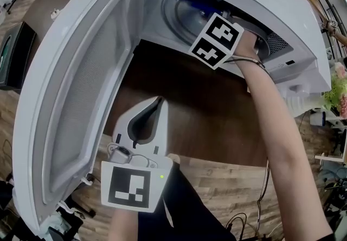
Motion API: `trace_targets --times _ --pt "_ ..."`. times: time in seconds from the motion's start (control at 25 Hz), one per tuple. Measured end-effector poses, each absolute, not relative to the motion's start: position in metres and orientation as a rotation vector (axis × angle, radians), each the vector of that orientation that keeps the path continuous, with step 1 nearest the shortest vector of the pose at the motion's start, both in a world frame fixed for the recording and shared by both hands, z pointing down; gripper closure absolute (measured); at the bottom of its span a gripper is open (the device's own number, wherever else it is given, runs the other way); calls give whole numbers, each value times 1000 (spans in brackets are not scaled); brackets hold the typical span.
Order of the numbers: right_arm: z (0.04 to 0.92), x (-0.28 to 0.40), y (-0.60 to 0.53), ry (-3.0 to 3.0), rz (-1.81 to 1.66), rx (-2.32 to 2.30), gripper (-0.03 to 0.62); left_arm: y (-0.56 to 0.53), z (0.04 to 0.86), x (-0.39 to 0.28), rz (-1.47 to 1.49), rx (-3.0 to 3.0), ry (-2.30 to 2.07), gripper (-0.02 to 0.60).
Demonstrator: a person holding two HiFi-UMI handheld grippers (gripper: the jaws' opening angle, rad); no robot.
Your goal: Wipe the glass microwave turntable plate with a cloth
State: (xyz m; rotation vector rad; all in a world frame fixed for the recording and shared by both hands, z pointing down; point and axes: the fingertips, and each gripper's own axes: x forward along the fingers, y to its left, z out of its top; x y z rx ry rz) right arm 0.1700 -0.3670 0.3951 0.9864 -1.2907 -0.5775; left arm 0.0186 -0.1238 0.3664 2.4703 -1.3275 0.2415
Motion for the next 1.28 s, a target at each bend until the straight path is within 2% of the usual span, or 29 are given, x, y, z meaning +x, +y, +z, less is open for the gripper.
trace_targets --times 0.52,0.8,1.28 --pt "401 227 -373 -1099 -356 1015 543 -126 366 26 257 2513 -1302 578" --pt "402 236 -374 -1089 -290 1044 543 -126 364 26 255 2521 -1298 578" --pt "352 163 -360 -1355 -540 1156 528 -127 370 20 274 2492 -1323 578"
